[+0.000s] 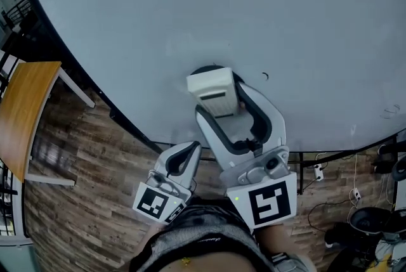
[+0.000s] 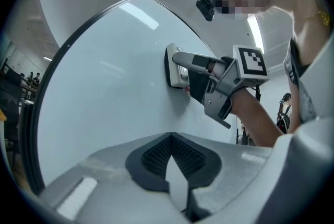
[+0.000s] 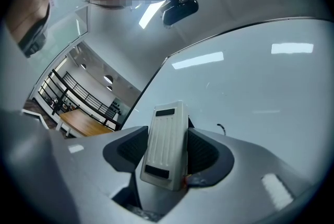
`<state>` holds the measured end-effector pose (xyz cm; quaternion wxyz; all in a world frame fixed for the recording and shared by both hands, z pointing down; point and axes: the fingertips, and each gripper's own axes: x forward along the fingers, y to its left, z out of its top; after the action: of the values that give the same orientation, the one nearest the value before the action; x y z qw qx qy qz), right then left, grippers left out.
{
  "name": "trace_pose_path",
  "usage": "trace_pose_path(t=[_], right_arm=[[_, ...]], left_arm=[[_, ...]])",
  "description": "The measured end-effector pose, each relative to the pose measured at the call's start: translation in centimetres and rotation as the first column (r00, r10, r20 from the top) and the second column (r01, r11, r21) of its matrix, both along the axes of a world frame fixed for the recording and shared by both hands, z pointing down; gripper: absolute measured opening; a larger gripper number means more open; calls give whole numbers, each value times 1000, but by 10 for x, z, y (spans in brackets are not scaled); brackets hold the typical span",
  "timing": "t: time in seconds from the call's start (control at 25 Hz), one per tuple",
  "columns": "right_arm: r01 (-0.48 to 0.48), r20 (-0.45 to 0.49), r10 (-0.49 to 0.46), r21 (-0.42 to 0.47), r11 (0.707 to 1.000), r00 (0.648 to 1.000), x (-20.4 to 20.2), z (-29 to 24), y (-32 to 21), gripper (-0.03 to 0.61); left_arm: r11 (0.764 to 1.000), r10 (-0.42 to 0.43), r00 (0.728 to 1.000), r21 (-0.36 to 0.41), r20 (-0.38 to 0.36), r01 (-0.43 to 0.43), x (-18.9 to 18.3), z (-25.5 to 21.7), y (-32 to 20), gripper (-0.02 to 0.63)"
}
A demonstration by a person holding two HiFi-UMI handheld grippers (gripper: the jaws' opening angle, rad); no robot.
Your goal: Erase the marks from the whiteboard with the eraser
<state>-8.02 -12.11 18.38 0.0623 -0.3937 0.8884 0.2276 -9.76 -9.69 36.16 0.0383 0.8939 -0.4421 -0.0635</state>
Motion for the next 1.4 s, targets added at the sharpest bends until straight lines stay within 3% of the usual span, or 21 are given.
trace_pose_path(t=[0.56, 0.8, 1.16, 1.4], right_arm=[[-56, 48, 57, -24, 998, 997, 109, -5, 2, 244], [-80, 47, 82, -37, 996, 996, 137, -1, 2, 244], [-83, 51, 85, -46, 995, 995, 142, -2, 0, 244], [-56, 50, 56, -11, 998, 997, 120, -16, 1, 244]], left_arm=[[997, 83, 996, 5, 8, -83, 92, -5, -5, -2], [999, 50, 999, 16, -2, -50, 103, -8, -8, -2], [999, 46, 999, 1, -11, -46, 108, -3, -6, -2], [1000, 29, 999, -5, -22, -29, 92, -3, -4, -2]])
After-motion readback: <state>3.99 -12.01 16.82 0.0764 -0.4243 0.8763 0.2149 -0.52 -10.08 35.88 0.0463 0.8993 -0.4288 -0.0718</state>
